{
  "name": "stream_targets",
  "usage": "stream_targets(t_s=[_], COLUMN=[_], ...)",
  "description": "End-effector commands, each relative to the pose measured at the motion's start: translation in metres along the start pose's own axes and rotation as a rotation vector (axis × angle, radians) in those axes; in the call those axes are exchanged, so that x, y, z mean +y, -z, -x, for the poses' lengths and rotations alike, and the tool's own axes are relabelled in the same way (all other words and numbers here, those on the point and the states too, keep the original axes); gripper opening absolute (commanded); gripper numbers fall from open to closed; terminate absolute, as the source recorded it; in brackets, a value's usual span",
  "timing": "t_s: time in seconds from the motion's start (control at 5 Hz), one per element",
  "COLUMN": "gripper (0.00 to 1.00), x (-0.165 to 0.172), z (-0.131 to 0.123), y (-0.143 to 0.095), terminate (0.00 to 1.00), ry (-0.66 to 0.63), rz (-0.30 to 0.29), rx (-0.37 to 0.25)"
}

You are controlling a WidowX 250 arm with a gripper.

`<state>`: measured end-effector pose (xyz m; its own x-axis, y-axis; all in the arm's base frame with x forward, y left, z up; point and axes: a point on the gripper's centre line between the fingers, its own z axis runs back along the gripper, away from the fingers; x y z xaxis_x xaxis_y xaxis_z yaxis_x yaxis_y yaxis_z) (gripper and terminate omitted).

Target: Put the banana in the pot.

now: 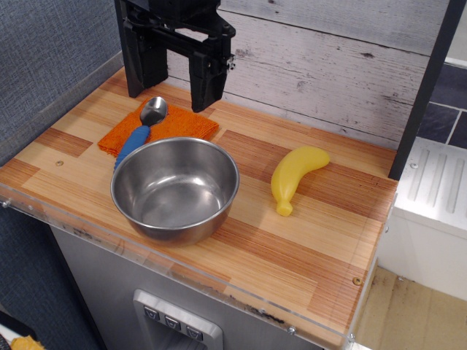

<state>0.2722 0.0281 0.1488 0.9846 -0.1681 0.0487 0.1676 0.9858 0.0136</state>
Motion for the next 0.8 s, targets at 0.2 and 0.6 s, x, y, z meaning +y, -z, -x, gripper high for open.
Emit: stream_targets(t_s=[0.2, 0.6], gripper=[1.00, 1.00], x=[-0.031, -0.072], z=[-0.027, -0.073], y=[0.024, 0.070], terminate=[0.00, 0.00], ry=[-0.006, -0.066], rz=[-0.001, -0.024], rx=[0.009, -0.035])
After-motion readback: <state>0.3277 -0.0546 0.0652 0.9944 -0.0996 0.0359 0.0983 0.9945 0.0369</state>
